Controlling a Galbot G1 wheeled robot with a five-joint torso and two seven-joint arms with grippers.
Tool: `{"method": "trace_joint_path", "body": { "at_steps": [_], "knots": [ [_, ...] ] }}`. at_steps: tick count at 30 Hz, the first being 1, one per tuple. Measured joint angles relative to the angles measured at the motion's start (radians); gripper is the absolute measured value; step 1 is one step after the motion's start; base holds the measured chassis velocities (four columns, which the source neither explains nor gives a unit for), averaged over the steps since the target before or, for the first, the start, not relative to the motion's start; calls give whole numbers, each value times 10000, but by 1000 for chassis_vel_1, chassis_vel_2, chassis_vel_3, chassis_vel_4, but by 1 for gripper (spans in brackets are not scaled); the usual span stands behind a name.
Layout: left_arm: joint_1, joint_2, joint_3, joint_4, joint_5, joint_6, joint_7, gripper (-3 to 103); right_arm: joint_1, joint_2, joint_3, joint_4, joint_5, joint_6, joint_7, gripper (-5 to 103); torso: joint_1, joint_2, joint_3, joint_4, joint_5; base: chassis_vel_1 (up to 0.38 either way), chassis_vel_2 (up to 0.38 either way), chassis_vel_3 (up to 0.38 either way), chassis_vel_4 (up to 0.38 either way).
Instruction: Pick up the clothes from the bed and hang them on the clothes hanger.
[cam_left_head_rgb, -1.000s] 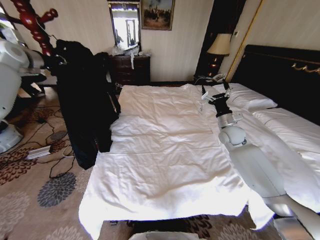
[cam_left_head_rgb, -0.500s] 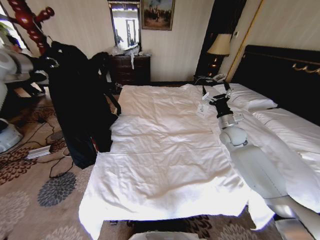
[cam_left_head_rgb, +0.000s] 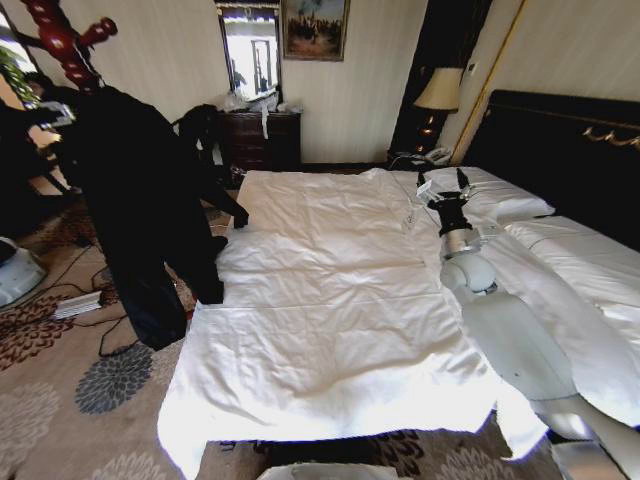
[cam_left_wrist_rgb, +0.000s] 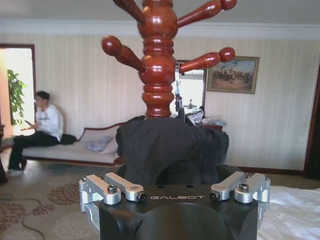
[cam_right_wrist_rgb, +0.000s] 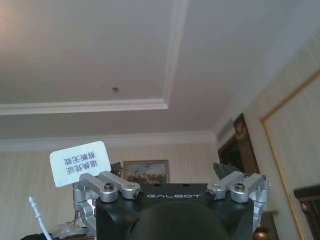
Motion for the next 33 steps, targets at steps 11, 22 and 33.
{"method": "trace_joint_path", "body": {
  "at_steps": [11,22,33],
  "knots": [
    [392,482,-215,-604,841,-2946,-637,100,-2288,-365,2086,2112,2622,-1153,1030,100,3,0,2,-11,3,0,0,0,0],
    [3163,-535,-1825,-2519,1963,-3870,-1140,100,-7933,300,6682,5716,87,-1314,677,100,2,0,0,-30,-10,0,0,0,0],
    [11078,-5215,-6613,-3918,5871,-4752,-1462,100,-9920,2950,6494,6126,-3070,-691,286,100,3,-1,1,-9,10,0,0,0,0]
  ]
}}
